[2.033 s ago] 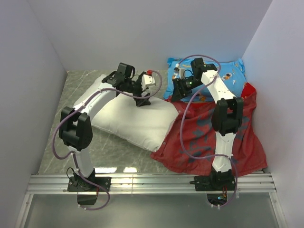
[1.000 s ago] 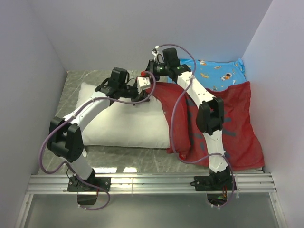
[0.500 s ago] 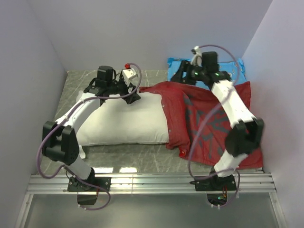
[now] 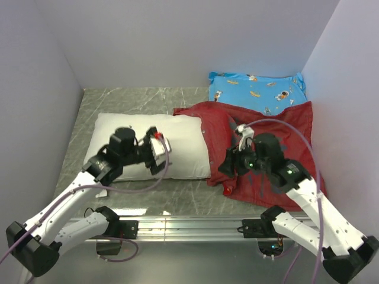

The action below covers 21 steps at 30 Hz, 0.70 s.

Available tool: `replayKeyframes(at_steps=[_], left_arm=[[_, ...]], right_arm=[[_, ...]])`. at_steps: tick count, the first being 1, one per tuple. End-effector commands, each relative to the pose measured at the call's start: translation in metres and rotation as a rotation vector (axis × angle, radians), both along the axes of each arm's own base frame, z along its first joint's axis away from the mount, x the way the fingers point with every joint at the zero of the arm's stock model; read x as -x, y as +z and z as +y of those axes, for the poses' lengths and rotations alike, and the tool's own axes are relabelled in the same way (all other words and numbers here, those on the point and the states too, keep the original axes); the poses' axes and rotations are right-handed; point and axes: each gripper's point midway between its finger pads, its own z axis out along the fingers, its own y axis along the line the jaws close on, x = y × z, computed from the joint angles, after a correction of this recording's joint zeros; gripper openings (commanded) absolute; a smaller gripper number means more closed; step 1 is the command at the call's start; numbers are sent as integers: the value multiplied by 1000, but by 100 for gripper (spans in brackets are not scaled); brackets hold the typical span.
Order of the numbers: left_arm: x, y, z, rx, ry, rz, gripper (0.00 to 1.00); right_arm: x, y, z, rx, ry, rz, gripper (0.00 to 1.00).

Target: Put the pillow into the pillowcase

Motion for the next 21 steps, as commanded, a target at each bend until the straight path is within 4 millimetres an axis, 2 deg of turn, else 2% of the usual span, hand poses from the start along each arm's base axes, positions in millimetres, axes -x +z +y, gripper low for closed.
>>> replayKeyframes(at_steps=[1, 2, 5, 7, 8, 9, 10, 12, 13, 16, 17, 18, 19, 20, 21], left_arm=[[6, -19, 1, -44, 73, -35, 96], [7, -27, 2, -55, 81, -31, 96], [-1, -28, 0, -56, 127, -40, 97], [-7, -32, -4, -71, 149, -26, 97], [-11, -26, -7, -58, 155, -41, 98], [-13, -26, -9, -57, 164, -45, 99], [-16, -25, -10, -62, 173, -57, 99], [-21, -23, -13, -57, 176, -71, 99], [-22, -19, -14, -47, 182, -74, 99], [-28, -5, -16, -16, 158, -63, 99], [-33, 12, -17, 19, 158, -66, 99], [-35, 13, -15, 21, 151, -32, 99], [-47, 9, -8, 13, 172, 2, 99], [-52, 24, -10, 34, 160, -8, 99], [-57, 28, -8, 41, 164, -2, 99]], right_arm=[[-5, -31, -3, 49, -65, 62, 71], [-9, -38, -3, 66, -83, 74, 73], [-11, -41, 8, 53, -71, 75, 77], [-13, -29, 19, 40, -49, 43, 77], [-15, -26, 21, 52, -46, 32, 77], [-16, -24, 23, 68, -40, 14, 76], [-20, -12, 24, 70, -44, -13, 74], [-23, -11, 25, 109, -43, -23, 74], [-29, -1, 24, 113, -64, -43, 74], [-55, 9, -1, 169, -186, -82, 74], [-70, 8, -19, 173, -247, -61, 75], [-77, 8, -29, 172, -277, -37, 78], [-88, 18, -35, 155, -299, -48, 79], [-103, 16, -48, 168, -335, -35, 80], [-109, 24, -43, 137, -304, -40, 82]])
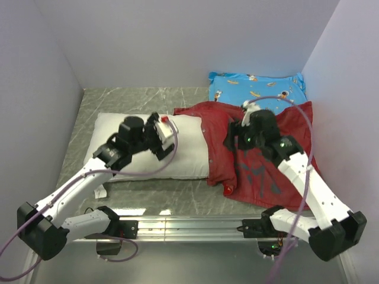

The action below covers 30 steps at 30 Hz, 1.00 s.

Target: Put the pillow into the pillowcase

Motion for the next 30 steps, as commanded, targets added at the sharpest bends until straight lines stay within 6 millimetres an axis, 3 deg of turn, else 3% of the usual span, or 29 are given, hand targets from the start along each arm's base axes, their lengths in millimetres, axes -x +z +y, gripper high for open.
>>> replayKeyframes(at_steps=[1, 2, 6, 9, 11, 14, 15, 16, 17, 18, 19, 20, 21, 22, 23, 24, 25, 26, 27, 28, 29, 30], left_arm=[[-20, 33, 1, 70, -21, 2, 99], [-26, 41, 2, 65, -24, -16, 99], [-43, 26, 15, -9, -50, 9, 99], [-54, -6, 25, -79, -58, 57, 99], [-55, -39, 33, -119, -58, 132, 98], [-40, -72, 39, -138, -73, 257, 81], [-36, -78, 41, -135, -71, 282, 76], [-27, -84, 43, -130, -67, 302, 59], [-23, -85, 45, -123, -57, 311, 49], [-20, -85, 48, -110, -37, 322, 39], [-16, -87, 56, -110, -7, 329, 22], [-14, -88, 60, -110, 9, 335, 14], [-10, -91, 67, -110, 34, 356, 6], [-11, -90, 79, -100, 81, 362, 0], [-10, -91, 87, -96, 108, 371, 0], [-9, -91, 94, -80, 146, 388, 0], [-8, -89, 108, -62, 198, 393, 0], [-9, -88, 117, -52, 240, 397, 0], [-9, -86, 123, -20, 287, 412, 0], [-11, -81, 134, 8, 339, 406, 0], [-13, -79, 138, 26, 368, 411, 0], [-14, -74, 141, 70, 409, 427, 0]], right_arm=[[-40, 36, -7, -30, -3, -76, 82], [-45, 43, -2, -39, 18, -88, 82], [-48, 55, 37, -130, 150, -51, 87], [-40, 36, 64, -118, 246, -15, 88], [-41, 17, 80, -111, 293, 30, 88], [-42, -12, 104, -108, 362, 114, 84], [-44, -11, 113, -111, 385, 113, 79], [-43, -25, 126, -94, 417, 146, 75], [-44, -29, 134, -86, 441, 146, 69], [-48, -20, 146, -89, 467, 119, 53], [-50, -32, 158, -73, 489, 142, 45], [-46, -30, 174, -76, 524, 139, 33], [-54, -11, 189, -97, 544, 93, 27], [-59, -21, 203, -92, 555, 112, 22], [-56, -17, 220, -98, 587, 102, 18], [-65, 7, 236, -124, 605, 47, 11], [-72, -8, 251, -112, 617, 69, 7], [-75, -3, 263, -119, 631, 54, 1], [-77, 27, 283, -155, 663, -10, 0], [-84, 14, 297, -150, 670, 12, 0], [-84, 20, 309, -161, 691, -6, 0], [-76, 51, 326, -199, 736, -63, 0]])
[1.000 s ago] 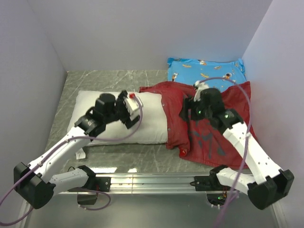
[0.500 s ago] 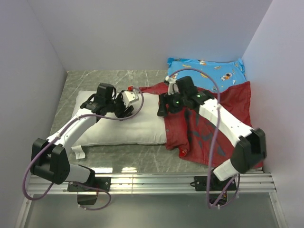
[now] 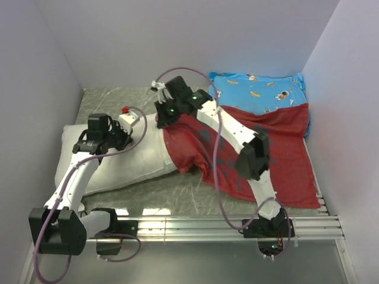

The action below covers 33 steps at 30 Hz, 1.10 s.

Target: Put the pillow into the pillowcase

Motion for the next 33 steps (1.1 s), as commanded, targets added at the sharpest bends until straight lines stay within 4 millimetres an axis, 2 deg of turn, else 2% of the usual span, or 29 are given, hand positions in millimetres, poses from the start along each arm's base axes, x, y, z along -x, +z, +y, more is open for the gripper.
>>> replayKeyframes(at_steps=[1, 3, 4, 5, 6, 7, 8, 9, 10, 11, 12, 13, 14, 15, 16, 17, 18, 19, 20, 21, 22, 23, 24, 25, 27, 28, 33], left_arm=[[19, 1, -4, 149, 101, 116, 0], [15, 9, -3, 207, 169, 111, 0], [14, 11, -3, 217, 183, 106, 0], [12, 13, -2, 220, 190, 94, 0], [10, 12, 1, 210, 202, 89, 0], [10, 13, 2, 206, 199, 83, 0], [11, 12, 3, 200, 191, 80, 0], [12, 13, 3, 190, 173, 70, 0], [14, 12, 3, 188, 158, 74, 0], [16, 11, 2, 182, 145, 75, 0], [18, 9, 3, 171, 134, 77, 0], [18, 9, 1, 175, 124, 80, 0], [19, 7, 0, 174, 116, 86, 0], [20, 6, -1, 171, 105, 94, 0], [18, 9, -2, 177, 103, 90, 0], [17, 9, -2, 182, 104, 94, 0], [17, 7, -3, 179, 99, 105, 0], [17, 7, -3, 178, 91, 109, 0], [16, 8, -3, 174, 89, 104, 0], [15, 7, -3, 171, 87, 108, 0], [14, 8, -3, 166, 83, 103, 0], [13, 8, -2, 160, 82, 101, 0], [13, 7, -2, 159, 81, 106, 0], [13, 9, -2, 158, 78, 106, 0], [13, 8, -1, 153, 80, 115, 0], [12, 8, -1, 152, 81, 115, 0], [14, 3, 0, 146, 82, 129, 0]], right_arm=[[12, 52, 81, -201, 169, -124, 0], [37, 67, 102, -241, 250, -146, 0], [49, 69, 106, -247, 284, -148, 0], [59, 49, 104, -215, 297, -111, 3], [66, 47, 104, -213, 304, -112, 11], [69, 62, 94, -225, 274, -117, 19], [68, 39, 80, -174, 235, -69, 36], [66, 55, 63, -185, 197, -79, 44], [61, 57, 48, -180, 151, -58, 51], [37, 46, 15, -153, 64, -29, 60], [34, 78, -8, -195, 26, -70, 65], [28, 85, -26, -197, -12, -79, 70], [3, 89, -61, -177, -108, -103, 73], [4, 109, -86, -177, -150, -135, 74], [-5, 115, -109, -165, -201, -157, 74], [-22, 117, -144, -145, -288, -172, 75], [-26, 120, -176, -97, -373, -195, 75], [-33, 116, -201, -41, -427, -221, 75], [-36, 100, -227, 29, -488, -212, 75], [-48, 90, -288, 147, -657, -230, 75], [-51, 80, -316, 218, -709, -243, 76], [-51, 60, -348, 292, -781, -217, 79], [-53, 49, -388, 366, -841, -206, 80], [-52, 43, -412, 435, -836, -213, 82], [-53, 25, -440, 514, -811, -198, 83], [-54, 23, -458, 585, -762, -221, 83], [-83, 24, -470, 680, -563, -385, 87]])
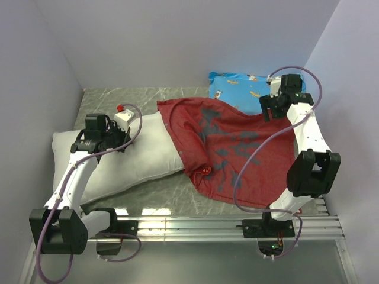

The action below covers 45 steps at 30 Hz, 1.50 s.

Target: Put the pillow into the pillowcase

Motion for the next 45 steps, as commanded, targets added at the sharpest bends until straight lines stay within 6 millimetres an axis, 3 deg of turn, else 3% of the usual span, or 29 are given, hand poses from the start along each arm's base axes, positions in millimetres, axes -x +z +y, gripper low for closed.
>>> replayKeyframes(at_steps=[1, 5, 9, 10, 11, 17, 18, 20, 21, 24, 25, 26, 27, 30, 31, 32, 35, 37, 38, 39, 40, 41, 42, 43, 44, 45], left_arm=[[7, -1, -12, 39, -53, 39, 0], [8, -2, -13, 44, -58, 47, 0], [6, -2, -12, 42, -48, 45, 0], [6, -1, -12, 42, -46, 44, 0], [5, -1, -12, 46, -43, 49, 0], [6, 0, -10, 43, -23, 42, 0], [7, -2, -9, 40, -23, 46, 0], [9, -2, -9, 36, -22, 43, 0], [11, -4, -8, 31, -19, 47, 0], [13, -4, -6, 23, -18, 36, 0], [13, -4, -6, 24, -15, 34, 0], [15, -3, -6, 25, -14, 29, 0], [16, -3, -6, 26, -13, 29, 0], [18, -1, -8, 41, -9, 24, 0], [20, 0, -9, 48, -9, 24, 0], [21, -1, -9, 49, -8, 22, 0], [24, 0, -9, 60, 6, 19, 0], [25, -1, -9, 71, 18, 24, 0], [26, -2, -10, 77, 21, 27, 0], [26, -1, -10, 84, 25, 27, 0], [25, 0, -11, 96, 37, 30, 0], [24, 0, -11, 100, 43, 32, 0], [23, 1, -11, 106, 52, 33, 0], [22, 2, -10, 114, 67, 38, 0], [21, 3, -10, 120, 75, 40, 0], [20, 2, -9, 120, 88, 42, 0]], right_arm=[[-25, 26, -3, 179, 235, -101, 88], [-44, 18, 10, 223, 423, -113, 89], [-57, -14, 24, 274, 617, -33, 89], [-61, -14, 27, 275, 641, -25, 89], [-60, -33, 31, 257, 666, 38, 89], [-64, -71, 47, 291, 765, 167, 85], [-64, -74, 48, 301, 780, 180, 83], [-62, -76, 51, 305, 798, 211, 69], [-62, -76, 54, 304, 803, 217, 50], [-65, -62, 59, 314, 801, 205, 28], [-69, -49, 65, 332, 803, 179, 11], [-71, -39, 69, 341, 798, 158, 2], [-73, -30, 75, 345, 792, 137, 0], [-84, 15, 106, 357, 794, 19, 0], [-92, 39, 115, 365, 787, -50, 0], [-100, 54, 136, 373, 792, -116, 0], [-133, 95, 170, 410, 766, -318, 0], [-150, 110, 195, 443, 766, -420, 0], [-173, 115, 208, 463, 751, -511, 0], [-183, 117, 223, 490, 756, -556, 0], [-195, 136, 231, 505, 738, -635, 0], [-220, 125, 244, 525, 723, -690, 0], [-230, 155, 253, 546, 683, -797, 0], [-251, 130, 261, 564, 680, -808, 0], [-262, 154, 266, 592, 638, -939, 0], [-266, 163, 272, 608, 623, -1000, 0]])
